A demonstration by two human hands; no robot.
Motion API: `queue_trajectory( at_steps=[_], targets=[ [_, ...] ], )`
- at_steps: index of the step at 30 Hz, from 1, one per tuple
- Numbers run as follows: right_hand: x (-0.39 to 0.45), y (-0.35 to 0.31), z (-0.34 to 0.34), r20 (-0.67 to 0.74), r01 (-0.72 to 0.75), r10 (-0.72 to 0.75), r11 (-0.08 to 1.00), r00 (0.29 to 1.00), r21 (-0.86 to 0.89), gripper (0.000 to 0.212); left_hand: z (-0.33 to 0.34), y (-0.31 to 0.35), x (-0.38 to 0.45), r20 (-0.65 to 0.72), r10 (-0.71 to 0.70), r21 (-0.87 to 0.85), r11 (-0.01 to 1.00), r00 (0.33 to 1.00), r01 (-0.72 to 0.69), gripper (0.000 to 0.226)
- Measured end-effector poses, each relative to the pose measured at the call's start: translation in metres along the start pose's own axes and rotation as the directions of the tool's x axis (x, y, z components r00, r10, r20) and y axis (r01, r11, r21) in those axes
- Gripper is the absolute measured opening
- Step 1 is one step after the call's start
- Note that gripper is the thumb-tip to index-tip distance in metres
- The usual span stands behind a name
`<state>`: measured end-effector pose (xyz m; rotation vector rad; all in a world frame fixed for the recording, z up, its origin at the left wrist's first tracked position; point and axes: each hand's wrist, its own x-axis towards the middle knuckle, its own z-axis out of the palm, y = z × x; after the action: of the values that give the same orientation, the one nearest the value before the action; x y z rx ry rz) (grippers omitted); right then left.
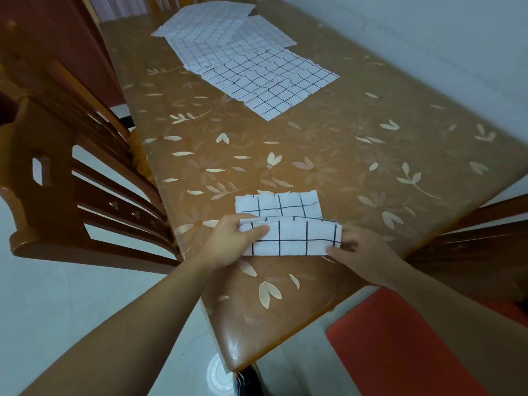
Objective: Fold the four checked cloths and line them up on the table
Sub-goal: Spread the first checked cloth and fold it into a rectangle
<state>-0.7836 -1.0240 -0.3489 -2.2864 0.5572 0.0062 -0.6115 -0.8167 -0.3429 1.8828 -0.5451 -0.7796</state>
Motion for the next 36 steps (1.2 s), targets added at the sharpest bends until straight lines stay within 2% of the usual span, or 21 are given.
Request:
queue_trajectory(
  at_steps=[3,5,10,12,14,18,22,25,27,31,34,36],
  targets=[
    [0.006,0.000,0.001,-0.063,-0.003,0.005,1.000,0.998,0.026,0.012,0.000,-0.006,-0.002,-0.088,-0.050,-0.084,0.996,0.995,0.042,0.007],
    [0.009,0.002,0.003,-0.080,-0.010,0.013,0.999,0.997,0.043,0.011,-0.002,-0.012,-0.005,-0.119,-0.051,-0.055,0.998,0.992,0.044,0.011],
    [0.015,0.006,0.002,-0.052,-0.063,0.069,0.992,0.996,0.106,0.011,-0.006,-0.017,-0.010,-0.077,0.011,0.223,0.975,0.997,0.006,0.018],
    [0.017,0.005,0.001,-0.037,-0.058,0.061,0.994,0.997,0.095,0.021,-0.007,-0.018,-0.009,-0.059,0.023,0.280,0.960,0.998,-0.006,0.021],
    [0.019,0.006,0.000,-0.045,-0.064,0.069,0.992,0.997,0.113,0.016,-0.007,-0.020,-0.007,-0.043,0.037,0.368,0.930,0.998,-0.018,0.025],
    [0.026,0.001,0.002,-0.031,-0.090,0.095,0.987,0.995,0.135,0.010,-0.011,-0.021,-0.001,-0.081,0.055,0.496,0.868,0.995,-0.008,0.016],
    [0.037,-0.002,0.007,-0.012,-0.170,0.171,0.982,0.985,0.079,0.010,-0.013,-0.027,0.007,-0.148,0.017,0.470,0.881,0.989,0.056,0.016],
    [0.046,0.001,0.013,-0.049,-0.205,0.210,0.975,0.977,0.089,0.017,-0.015,-0.030,0.010,-0.179,-0.012,0.373,0.924,0.984,0.079,0.012],
    [0.050,0.002,0.016,-0.080,-0.206,0.212,0.975,0.974,0.080,0.019,-0.017,-0.032,0.012,-0.155,-0.054,0.321,0.942,0.986,0.102,0.030],
    [0.056,0.002,0.018,-0.112,-0.210,0.212,0.977,0.971,0.026,0.023,-0.020,-0.035,0.016,-0.071,-0.012,0.326,0.945,0.997,0.034,0.071],
    [0.057,-0.003,0.017,-0.161,-0.187,0.189,0.982,0.969,0.023,0.029,-0.023,-0.036,0.019,-0.058,0.024,0.292,0.956,0.998,-0.006,0.073],
    [0.053,-0.007,0.014,-0.138,-0.165,0.175,0.983,0.975,0.077,0.028,-0.024,-0.037,0.021,-0.079,0.040,0.251,0.968,0.996,-0.019,0.069]
  ],
)
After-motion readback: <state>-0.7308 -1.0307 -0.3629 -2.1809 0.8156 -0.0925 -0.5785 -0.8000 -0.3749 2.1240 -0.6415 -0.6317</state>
